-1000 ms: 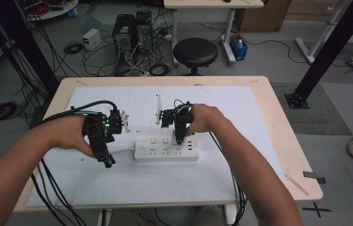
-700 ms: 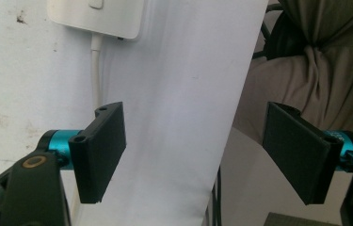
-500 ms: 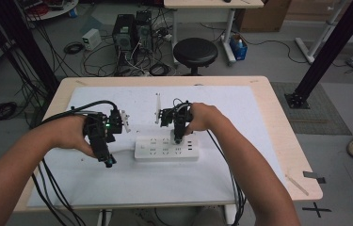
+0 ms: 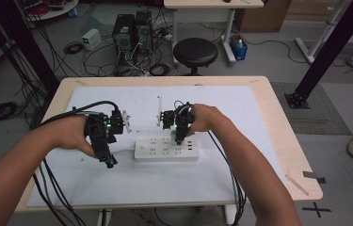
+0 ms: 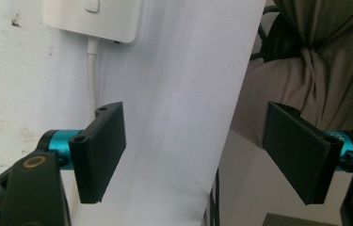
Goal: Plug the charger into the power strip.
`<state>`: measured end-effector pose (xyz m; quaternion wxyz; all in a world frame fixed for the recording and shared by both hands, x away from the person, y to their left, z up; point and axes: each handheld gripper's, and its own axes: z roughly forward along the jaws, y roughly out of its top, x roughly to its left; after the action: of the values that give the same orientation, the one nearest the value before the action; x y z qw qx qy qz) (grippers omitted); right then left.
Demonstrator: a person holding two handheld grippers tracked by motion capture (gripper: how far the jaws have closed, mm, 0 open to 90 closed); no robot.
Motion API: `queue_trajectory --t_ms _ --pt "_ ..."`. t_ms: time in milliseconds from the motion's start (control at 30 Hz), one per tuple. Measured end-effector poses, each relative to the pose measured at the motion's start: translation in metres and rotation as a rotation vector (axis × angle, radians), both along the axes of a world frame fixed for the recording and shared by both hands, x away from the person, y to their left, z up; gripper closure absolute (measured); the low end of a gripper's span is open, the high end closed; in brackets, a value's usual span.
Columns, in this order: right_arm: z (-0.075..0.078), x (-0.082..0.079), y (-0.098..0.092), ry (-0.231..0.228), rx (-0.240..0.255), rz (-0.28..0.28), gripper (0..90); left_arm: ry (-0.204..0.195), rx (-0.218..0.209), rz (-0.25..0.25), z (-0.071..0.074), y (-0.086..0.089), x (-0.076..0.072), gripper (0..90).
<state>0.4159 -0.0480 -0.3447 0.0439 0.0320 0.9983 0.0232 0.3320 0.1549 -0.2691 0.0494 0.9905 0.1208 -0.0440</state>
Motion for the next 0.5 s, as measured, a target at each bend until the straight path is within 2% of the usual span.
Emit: queue_trajectory --t_ms 367,500 --pt "-0.0027 0.004 -0.0029 0.018 0.052 -0.004 62.4 -0.006 -0.004 0.004 -0.0007 0.0013 0.0015 22.5" --pt "-0.0038 0.0045 -0.0033 0.022 0.044 -0.011 62.5 0.004 -0.005 0.002 -0.0017 -0.0007 0.0035 22.6"
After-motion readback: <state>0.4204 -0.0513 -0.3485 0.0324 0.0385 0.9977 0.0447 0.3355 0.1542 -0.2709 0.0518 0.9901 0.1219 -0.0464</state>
